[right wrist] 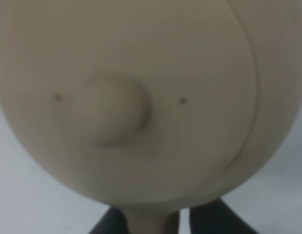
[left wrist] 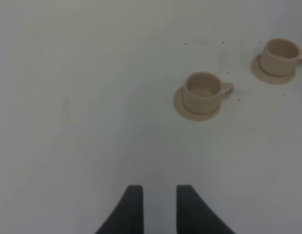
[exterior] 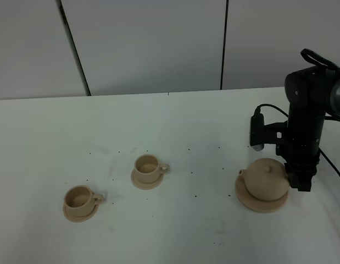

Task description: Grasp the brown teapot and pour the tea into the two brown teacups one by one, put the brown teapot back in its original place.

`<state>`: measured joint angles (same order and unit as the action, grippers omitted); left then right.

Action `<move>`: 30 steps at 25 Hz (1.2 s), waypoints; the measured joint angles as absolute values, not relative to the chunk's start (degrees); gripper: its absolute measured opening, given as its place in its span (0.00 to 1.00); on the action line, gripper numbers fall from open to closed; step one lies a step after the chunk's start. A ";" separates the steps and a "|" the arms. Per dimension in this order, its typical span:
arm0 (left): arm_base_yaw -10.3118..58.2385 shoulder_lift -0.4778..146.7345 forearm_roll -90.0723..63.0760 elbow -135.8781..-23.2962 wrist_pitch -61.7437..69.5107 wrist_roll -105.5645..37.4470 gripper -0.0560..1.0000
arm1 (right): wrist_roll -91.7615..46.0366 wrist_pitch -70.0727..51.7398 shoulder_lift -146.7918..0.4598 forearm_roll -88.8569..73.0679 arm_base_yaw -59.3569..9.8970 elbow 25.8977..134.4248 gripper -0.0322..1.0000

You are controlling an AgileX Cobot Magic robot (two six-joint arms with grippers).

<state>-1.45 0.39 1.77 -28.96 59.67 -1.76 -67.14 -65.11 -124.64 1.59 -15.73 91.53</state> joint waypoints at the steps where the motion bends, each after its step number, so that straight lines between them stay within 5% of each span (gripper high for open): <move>1: -1.45 0.39 1.77 -28.96 59.67 -1.76 0.28 | -67.17 -65.17 -124.64 1.59 -15.73 91.53 0.23; 9: -1.45 0.39 1.77 -28.96 59.67 -1.76 0.28 | -67.23 -65.17 -124.64 3.23 -16.66 91.53 0.12; 30: -1.45 0.39 1.77 -28.96 59.67 -1.76 0.28 | -67.18 -65.37 -124.64 3.67 -16.87 91.53 0.12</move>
